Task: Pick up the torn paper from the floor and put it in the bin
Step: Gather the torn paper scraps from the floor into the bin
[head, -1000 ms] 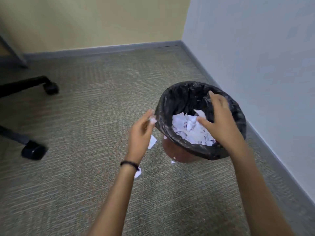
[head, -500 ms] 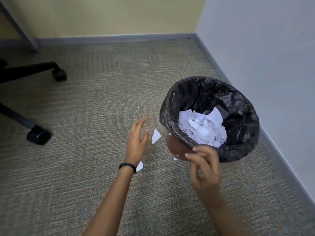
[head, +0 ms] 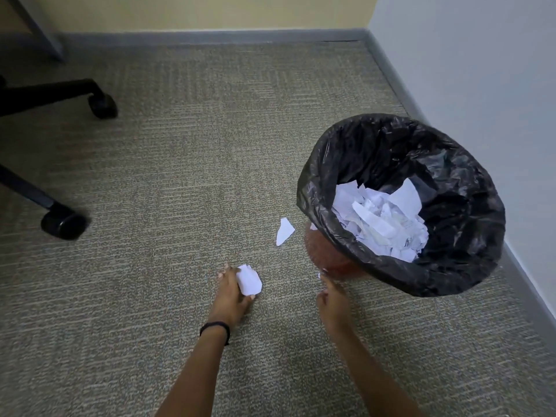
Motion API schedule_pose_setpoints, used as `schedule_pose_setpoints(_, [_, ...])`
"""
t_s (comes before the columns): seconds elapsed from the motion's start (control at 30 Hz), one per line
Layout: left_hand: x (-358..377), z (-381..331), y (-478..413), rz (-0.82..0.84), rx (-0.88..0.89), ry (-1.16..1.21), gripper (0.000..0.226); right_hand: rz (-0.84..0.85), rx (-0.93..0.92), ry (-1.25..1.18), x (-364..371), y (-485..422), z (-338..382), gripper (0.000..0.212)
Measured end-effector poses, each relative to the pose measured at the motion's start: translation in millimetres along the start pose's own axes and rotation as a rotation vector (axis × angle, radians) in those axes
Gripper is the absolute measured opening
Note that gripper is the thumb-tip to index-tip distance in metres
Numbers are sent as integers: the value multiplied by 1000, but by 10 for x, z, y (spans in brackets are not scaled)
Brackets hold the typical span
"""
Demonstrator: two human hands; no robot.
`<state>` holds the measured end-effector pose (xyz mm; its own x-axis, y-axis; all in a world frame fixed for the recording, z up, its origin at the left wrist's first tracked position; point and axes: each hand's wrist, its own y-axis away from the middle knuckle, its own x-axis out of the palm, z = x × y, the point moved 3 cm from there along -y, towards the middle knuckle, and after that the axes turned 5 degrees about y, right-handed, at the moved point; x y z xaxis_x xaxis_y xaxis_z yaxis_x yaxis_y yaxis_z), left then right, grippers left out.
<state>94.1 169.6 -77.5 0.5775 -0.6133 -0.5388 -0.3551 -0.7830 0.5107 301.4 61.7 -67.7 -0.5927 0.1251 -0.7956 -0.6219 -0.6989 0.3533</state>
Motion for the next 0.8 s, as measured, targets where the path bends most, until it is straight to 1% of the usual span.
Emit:
schedule_pose_setpoints(0.07, [52, -9, -31, -4, -20, -42, 77, -36, -59, 99, 4, -91, -12, 44])
schedule_pose_setpoints(0.17, [122, -30, -111, -30, -28, -72, 68, -2, -94, 239, 8, -198, -15, 35])
schedule_pose_setpoints(0.3, [210, -84, -166, -42, -75, -244, 59, 16, -126, 470, 60, -290, -19, 27])
schedule_pose_setpoints(0.4, [268, -103, -182, -83, -111, -312, 59, 59, -144, 564, 74, -355, -3, 31])
schedule_pose_setpoints(0.5, [300, -92, -215, -109, -130, -286, 65, 83, -172, 625, 19, -417, 75, 31])
schedule_pose_setpoints(0.53, [309, -87, -222, -116, -136, -282, 64, 94, -179, 612, -26, -400, 133, 28])
schedule_pose_setpoints(0.6, [335, -82, -231, -138, -147, -300, 55, 94, -253, 515, -158, -257, 301, 22])
schedule_pose_setpoints(0.67, [352, -101, -232, -150, -157, -346, 43, 72, -381, 338, -325, 9, 494, 19])
schedule_pose_setpoints(0.73, [366, -121, -235, -130, -158, -375, 38, 66, -500, 195, -510, 380, 756, 19])
schedule_pose_setpoints(0.8, [375, -147, -242, -108, -158, -375, 38, -29, -660, 134, -719, 769, 1028, 16])
